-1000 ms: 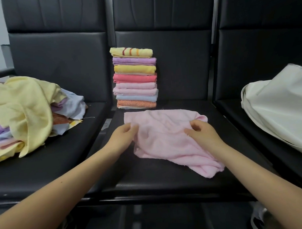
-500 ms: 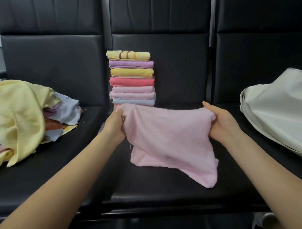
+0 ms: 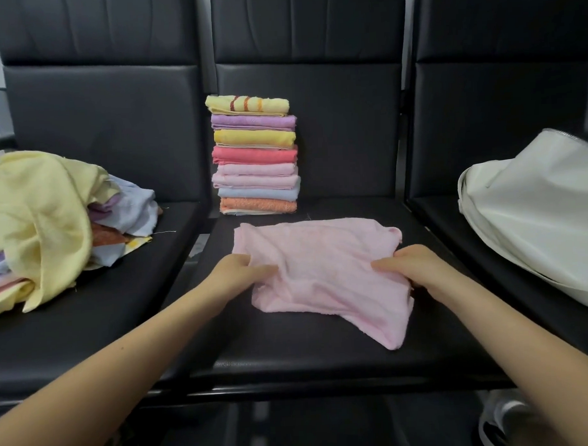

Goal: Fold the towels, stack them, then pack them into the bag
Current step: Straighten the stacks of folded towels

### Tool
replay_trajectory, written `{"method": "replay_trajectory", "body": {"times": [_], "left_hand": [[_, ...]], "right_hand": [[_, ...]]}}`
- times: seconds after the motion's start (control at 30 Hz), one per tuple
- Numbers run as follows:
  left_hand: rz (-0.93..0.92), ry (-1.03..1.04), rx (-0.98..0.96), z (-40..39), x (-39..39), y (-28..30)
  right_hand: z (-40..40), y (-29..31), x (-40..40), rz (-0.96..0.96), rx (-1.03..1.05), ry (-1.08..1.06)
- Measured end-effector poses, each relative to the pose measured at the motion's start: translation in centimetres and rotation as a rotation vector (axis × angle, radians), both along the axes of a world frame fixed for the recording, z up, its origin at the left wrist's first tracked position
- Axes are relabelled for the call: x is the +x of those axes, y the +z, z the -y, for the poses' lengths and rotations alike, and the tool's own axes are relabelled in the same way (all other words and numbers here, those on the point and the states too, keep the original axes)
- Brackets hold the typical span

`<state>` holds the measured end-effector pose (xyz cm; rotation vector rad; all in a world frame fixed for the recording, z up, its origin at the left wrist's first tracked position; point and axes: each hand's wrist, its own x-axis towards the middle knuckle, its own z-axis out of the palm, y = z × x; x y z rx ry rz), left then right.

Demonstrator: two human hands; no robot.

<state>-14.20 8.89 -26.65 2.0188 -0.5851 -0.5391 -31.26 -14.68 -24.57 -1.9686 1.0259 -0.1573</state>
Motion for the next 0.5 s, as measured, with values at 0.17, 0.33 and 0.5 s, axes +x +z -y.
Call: {"method": "replay_trajectory", "body": {"times": [0.17, 0.33, 0.5], "left_hand": [[0.198, 0.069, -0.068, 0.2, -1.0, 0.6], [-0.179, 0.199, -0.614, 1.5, 0.5, 3.7], [-0.614, 0.229, -0.782, 2.1, 3.6, 4.6]], "right_hand": [[-0.8, 0.6, -0.7, 0.173, -0.061, 0.129], [-0.3, 2.5, -0.3, 0.431, 0.211, -0.137], [0.8, 3.8, -0.2, 0.776, 0.71, -0.081]]}}
